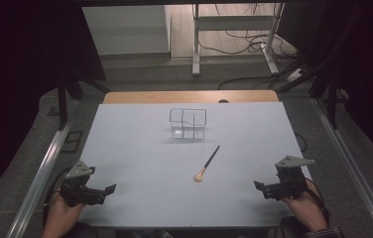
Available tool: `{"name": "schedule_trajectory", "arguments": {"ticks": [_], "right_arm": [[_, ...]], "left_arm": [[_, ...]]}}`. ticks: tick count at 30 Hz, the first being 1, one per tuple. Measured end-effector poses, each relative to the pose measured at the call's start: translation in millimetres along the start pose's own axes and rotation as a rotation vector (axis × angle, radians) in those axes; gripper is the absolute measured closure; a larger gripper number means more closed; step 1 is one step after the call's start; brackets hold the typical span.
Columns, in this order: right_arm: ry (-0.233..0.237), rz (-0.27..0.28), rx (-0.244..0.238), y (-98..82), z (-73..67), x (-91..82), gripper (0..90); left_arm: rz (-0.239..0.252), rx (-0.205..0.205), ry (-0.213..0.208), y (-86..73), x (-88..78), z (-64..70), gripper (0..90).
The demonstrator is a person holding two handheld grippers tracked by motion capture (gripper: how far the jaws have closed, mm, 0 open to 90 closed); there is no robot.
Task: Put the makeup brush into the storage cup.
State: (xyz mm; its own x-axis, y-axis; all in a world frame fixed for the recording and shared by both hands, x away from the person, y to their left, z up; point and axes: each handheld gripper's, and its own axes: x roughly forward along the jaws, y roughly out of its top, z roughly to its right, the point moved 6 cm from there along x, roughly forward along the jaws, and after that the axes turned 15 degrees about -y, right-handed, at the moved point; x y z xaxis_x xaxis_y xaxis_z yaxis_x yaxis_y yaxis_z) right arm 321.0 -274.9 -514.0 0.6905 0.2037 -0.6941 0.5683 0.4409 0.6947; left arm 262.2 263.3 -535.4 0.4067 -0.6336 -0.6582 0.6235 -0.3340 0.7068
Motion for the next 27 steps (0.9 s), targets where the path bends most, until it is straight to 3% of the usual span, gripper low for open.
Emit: {"name": "schedule_trajectory", "arguments": {"ticks": [21,27], "right_arm": [[-0.011,-0.027,-0.009,3.3,-2.4,2.3,0.0],[-0.028,-0.023,-0.034,7.5,-2.0,2.1,0.0]], "left_arm": [[0.003,0.004,-0.007,-0.9,0.7,-0.7,0.0],[0.006,0.008,-0.007,-0.8,0.0,-0.9,0.0]]}}
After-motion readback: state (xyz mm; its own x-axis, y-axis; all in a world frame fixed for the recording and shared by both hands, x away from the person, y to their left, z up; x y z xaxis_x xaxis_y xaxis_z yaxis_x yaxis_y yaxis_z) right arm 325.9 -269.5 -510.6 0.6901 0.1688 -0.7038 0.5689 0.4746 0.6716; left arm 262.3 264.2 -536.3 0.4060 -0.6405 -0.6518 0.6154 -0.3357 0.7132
